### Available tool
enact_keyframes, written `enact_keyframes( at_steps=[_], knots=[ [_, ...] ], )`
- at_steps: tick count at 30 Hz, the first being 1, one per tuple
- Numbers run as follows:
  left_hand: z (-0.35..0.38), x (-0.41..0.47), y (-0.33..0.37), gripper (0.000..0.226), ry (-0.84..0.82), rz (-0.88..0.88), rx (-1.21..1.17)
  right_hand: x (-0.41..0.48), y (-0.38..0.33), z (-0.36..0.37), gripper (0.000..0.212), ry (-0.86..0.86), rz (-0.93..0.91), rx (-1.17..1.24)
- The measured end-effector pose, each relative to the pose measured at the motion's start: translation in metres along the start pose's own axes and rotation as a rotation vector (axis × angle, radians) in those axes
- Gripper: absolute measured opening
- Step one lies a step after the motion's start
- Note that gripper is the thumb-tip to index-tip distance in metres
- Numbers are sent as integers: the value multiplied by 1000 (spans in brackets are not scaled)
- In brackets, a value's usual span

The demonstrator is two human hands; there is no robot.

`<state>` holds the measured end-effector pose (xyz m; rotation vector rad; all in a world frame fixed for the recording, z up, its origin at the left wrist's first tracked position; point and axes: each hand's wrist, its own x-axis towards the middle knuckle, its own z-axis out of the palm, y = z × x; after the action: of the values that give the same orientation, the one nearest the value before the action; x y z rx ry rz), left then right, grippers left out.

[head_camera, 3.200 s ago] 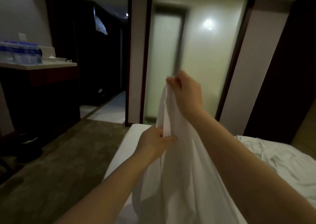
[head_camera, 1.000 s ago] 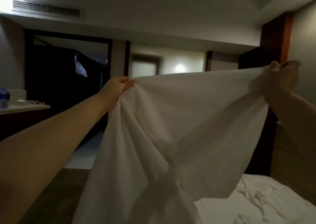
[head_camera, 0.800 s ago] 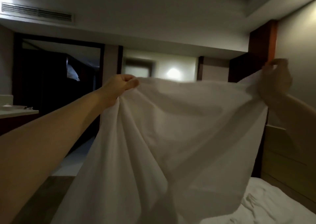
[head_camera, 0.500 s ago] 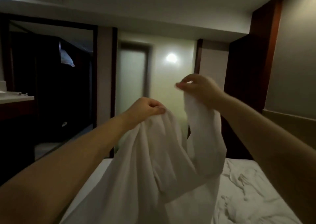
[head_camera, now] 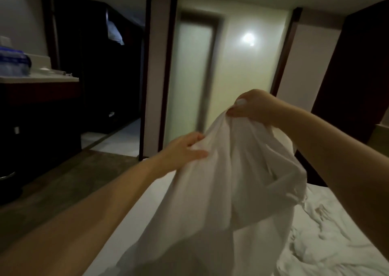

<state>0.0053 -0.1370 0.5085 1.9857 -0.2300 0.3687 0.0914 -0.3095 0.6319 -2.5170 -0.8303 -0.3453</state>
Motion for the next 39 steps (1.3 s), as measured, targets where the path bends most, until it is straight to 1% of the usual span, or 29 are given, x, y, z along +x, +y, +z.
enact_keyframes(
  at_steps=[1,3,6,9,11,13,15,17,19,20,22,24,25,27,28,29,31,32,34,35,36,39],
  knots=[
    [2,-4,-14,25,-12,-51,5,7,4,2,37,31,25,39],
    [4,-5,-34,35,33,-86,-6,16,6,7,30,86,44,96],
    [5,4,-44,42,86,-46,-42,23,6,17,23,165,-2,94],
    [6,11,-50,46,70,-11,-28,23,12,27,19,186,-52,59],
    [6,10,-49,43,52,32,20,20,20,33,13,190,-73,72],
    [9,9,-50,37,95,91,147,15,28,40,10,210,-81,93],
    [17,3,-50,35,224,239,354,9,35,51,9,242,-90,79],
    [35,-11,-50,31,320,405,506,1,41,63,7,298,-88,78],
    [59,-28,-47,26,314,499,554,-7,45,75,4,372,-84,113],
    [69,-36,-46,24,289,483,501,-12,47,80,4,397,-80,128],
    [80,-46,-48,29,270,396,358,-22,51,88,7,417,-63,144],
    [90,-52,-58,35,225,431,404,-32,57,92,11,412,-48,144],
    [94,-55,-64,33,211,443,456,-37,60,93,11,410,-43,143],
    [100,-62,-71,32,166,415,459,-46,66,92,11,428,-30,155],
    [101,-66,-70,30,124,374,371,-50,69,92,11,446,-21,169],
    [101,-69,-72,29,149,295,248,-53,72,91,11,462,-9,181],
    [105,-75,-80,33,174,113,94,-58,77,89,11,481,23,196],
    [106,-79,-83,36,160,80,108,-60,80,88,12,482,36,193],
    [110,-85,-93,55,125,77,262,-64,87,87,15,479,57,174],
    [111,-88,-97,61,94,57,316,-65,91,86,17,480,74,168],
    [111,-89,-99,58,61,2,342,-65,96,84,19,486,102,170],
    [119,-89,-109,35,-34,-172,343,-63,113,68,22,538,248,200]
  ],
)
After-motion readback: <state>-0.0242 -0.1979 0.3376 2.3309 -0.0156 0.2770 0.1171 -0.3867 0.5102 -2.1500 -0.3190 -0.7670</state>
